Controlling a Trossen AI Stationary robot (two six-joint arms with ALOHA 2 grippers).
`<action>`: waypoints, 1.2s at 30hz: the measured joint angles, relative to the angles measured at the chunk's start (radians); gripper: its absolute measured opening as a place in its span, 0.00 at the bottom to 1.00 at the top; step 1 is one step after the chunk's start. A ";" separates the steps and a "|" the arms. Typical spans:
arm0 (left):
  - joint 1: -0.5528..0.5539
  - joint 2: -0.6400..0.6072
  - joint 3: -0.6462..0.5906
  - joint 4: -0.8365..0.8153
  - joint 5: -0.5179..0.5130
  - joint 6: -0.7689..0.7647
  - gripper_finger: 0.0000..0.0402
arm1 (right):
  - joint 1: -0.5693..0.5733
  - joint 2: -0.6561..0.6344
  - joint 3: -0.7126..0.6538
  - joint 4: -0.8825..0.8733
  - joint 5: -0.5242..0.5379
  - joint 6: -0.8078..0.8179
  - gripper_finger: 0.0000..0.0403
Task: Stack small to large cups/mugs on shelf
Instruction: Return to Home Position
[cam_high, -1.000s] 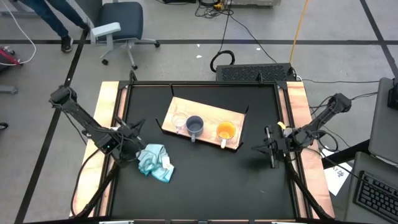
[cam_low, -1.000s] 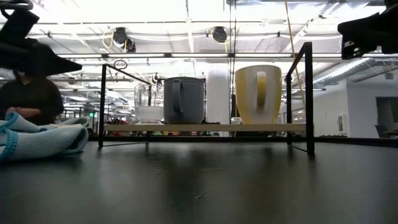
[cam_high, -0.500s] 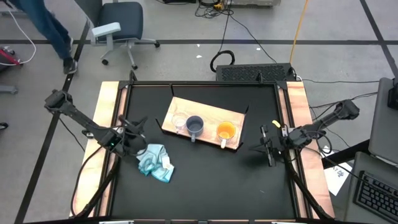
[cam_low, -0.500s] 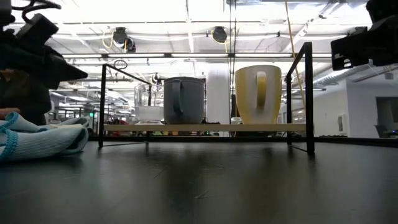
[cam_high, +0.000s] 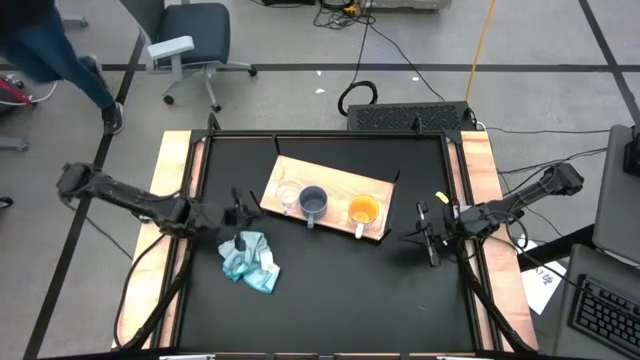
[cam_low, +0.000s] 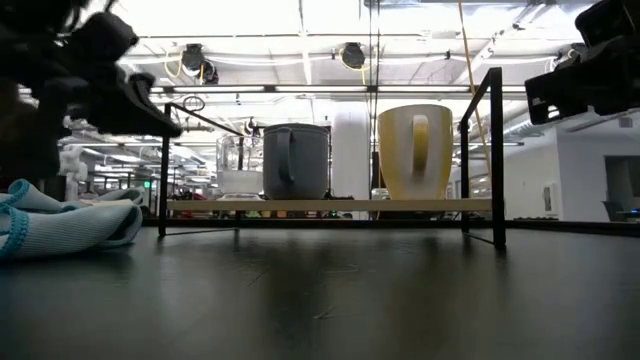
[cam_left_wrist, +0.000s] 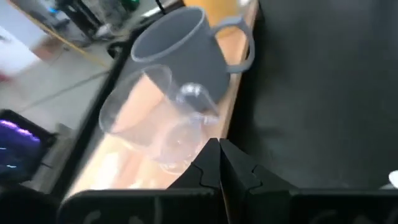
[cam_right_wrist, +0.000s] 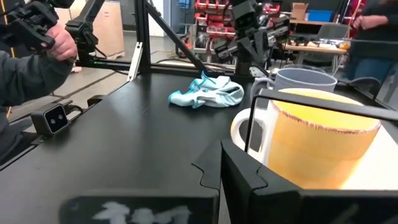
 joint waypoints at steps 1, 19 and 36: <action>0.040 -0.011 -0.008 0.001 0.052 0.004 0.00 | 0.000 0.004 0.000 0.000 0.000 0.008 0.00; 0.207 -0.347 -0.050 -0.131 0.378 -0.043 0.00 | 0.000 0.012 -0.008 0.062 -0.006 0.044 0.00; 0.144 -0.602 -0.148 -0.193 0.369 -0.052 0.00 | 0.001 0.012 -0.011 0.056 -0.006 0.063 0.00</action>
